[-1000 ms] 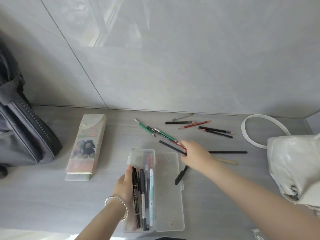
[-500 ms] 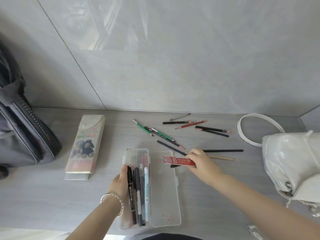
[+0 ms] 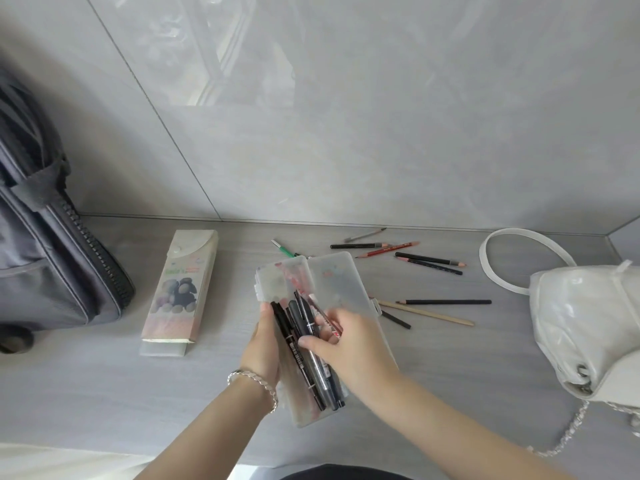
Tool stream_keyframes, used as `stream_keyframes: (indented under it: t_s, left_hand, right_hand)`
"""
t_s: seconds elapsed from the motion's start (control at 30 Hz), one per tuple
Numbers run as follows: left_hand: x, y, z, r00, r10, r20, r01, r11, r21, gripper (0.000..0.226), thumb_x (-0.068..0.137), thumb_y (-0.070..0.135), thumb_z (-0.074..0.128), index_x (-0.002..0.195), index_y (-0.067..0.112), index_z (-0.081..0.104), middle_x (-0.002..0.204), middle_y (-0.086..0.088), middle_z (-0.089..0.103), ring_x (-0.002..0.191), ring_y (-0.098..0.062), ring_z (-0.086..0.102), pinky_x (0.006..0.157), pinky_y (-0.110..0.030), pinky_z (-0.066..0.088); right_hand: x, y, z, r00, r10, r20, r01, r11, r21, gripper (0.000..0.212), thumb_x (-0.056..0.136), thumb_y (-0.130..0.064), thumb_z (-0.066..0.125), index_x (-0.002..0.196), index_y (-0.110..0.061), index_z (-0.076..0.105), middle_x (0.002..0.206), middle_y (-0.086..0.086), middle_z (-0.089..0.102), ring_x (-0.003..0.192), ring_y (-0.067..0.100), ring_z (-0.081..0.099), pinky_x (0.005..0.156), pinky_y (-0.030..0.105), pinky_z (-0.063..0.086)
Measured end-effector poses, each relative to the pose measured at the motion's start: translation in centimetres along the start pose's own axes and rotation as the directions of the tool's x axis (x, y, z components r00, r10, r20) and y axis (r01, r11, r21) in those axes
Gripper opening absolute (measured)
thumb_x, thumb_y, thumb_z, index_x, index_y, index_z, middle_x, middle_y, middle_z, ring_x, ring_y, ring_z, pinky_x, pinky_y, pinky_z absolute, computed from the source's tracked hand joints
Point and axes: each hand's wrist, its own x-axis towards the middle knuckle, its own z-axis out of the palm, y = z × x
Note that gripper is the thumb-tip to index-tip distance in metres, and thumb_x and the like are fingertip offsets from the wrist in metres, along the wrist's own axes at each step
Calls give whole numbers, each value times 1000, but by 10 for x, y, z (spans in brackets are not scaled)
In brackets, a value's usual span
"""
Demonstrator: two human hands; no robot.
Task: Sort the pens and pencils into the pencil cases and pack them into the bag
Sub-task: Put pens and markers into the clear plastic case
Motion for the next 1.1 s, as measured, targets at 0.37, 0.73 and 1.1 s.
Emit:
stream_keyframes:
  t_s: [0.37, 0.73, 1.1]
  left_hand:
    - [2, -10, 9, 998, 55, 2, -55, 994, 97, 93, 48, 86, 42, 116, 25, 58, 112, -7, 67, 108, -28, 61, 101, -48, 44]
    - [-3, -4, 7, 997, 76, 27, -78, 991, 108, 94, 47, 84, 54, 115, 19, 58, 111, -9, 67, 102, -28, 65, 95, -48, 49]
    - [1, -8, 3, 997, 14, 81, -22, 995, 96, 95, 47, 86, 52, 121, 26, 56, 116, -2, 67, 106, -23, 65, 99, -46, 45]
  right_hand:
    - [-9, 1, -4, 988, -145, -44, 128, 954, -270, 27, 83, -39, 64, 95, -18, 53, 63, -12, 42, 60, 9, 44, 53, 15, 32]
    - [-11, -11, -19, 994, -101, -32, 101, 995, -1, 21, 90, -41, 50, 106, -33, 40, 79, -10, 53, 70, 1, 54, 60, 11, 40]
    - [-1, -28, -32, 995, 94, 34, -89, 675, 732, 26, 97, -11, 40, 89, -22, 63, 92, -8, 63, 83, 6, 58, 89, 27, 46]
